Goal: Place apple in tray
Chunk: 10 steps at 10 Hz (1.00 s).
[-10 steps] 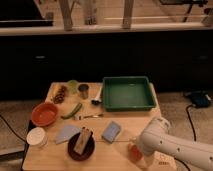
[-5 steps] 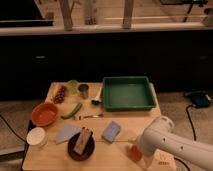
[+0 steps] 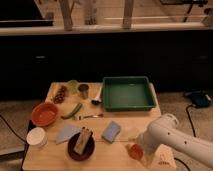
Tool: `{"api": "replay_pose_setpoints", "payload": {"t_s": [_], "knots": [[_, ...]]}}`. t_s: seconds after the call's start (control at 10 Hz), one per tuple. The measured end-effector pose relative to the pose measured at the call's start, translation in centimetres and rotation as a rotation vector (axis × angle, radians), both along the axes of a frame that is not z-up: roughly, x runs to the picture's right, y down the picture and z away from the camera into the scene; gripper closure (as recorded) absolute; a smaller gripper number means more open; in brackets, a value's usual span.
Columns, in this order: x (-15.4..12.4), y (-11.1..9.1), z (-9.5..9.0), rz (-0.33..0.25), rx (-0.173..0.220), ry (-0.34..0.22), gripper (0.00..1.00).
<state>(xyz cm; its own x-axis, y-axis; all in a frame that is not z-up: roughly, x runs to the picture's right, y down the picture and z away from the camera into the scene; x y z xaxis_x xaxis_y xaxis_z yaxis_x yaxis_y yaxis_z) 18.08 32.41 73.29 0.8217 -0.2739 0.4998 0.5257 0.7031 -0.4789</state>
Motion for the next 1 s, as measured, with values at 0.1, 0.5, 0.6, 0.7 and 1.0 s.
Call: {"api": "replay_pose_setpoints", "payload": {"t_s": [0.1,0.5,0.6,0.7,1.0], "knots": [[0.03,0.05,0.13,0.004,-0.011,-0.006,0.2],[0.23,0.16,0.51,0.015,-0.042,-0.02,0.2],[0.28,0.13,0.53,0.016,-0.045,-0.022,0.2],[0.44,0.24,0.51,0.016,-0.053,-0.023,0.2],[0.64,0.24,0.74,0.021,-0.058,-0.027,0.34]]}}
